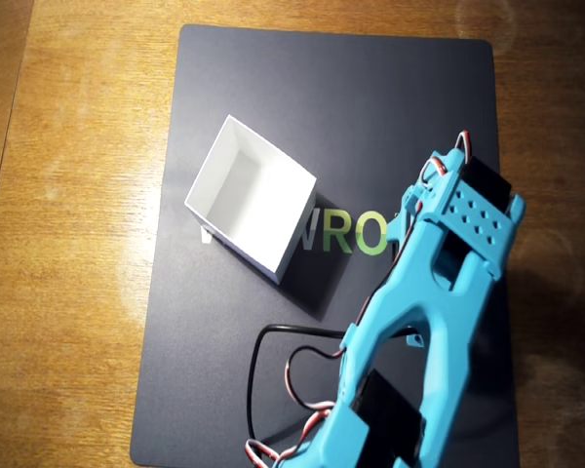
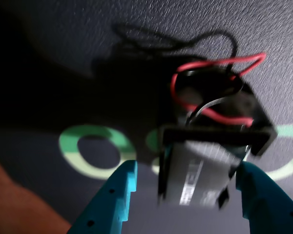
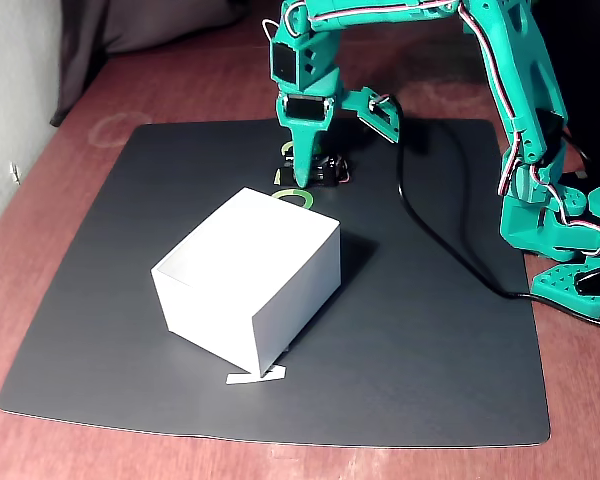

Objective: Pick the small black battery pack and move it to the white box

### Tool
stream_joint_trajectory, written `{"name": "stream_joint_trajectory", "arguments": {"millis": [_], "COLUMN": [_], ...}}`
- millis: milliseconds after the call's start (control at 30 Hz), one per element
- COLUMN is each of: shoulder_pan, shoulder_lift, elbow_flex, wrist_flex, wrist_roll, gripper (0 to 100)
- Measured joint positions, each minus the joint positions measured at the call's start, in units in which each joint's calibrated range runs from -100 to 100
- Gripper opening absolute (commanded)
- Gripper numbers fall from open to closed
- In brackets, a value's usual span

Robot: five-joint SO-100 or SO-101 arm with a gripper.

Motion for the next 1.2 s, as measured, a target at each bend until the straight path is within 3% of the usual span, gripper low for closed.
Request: {"name": "stream_joint_trajectory", "arguments": {"millis": [433,1200], "shoulder_pan": [-1.11,-0.62], "shoulder_lift": [2.54,3.39], "elbow_flex": [1.0,2.27], "wrist_flex": [-5.32,-5.76], "wrist_roll": [0.16,-0.26], "gripper": [24,23]}}
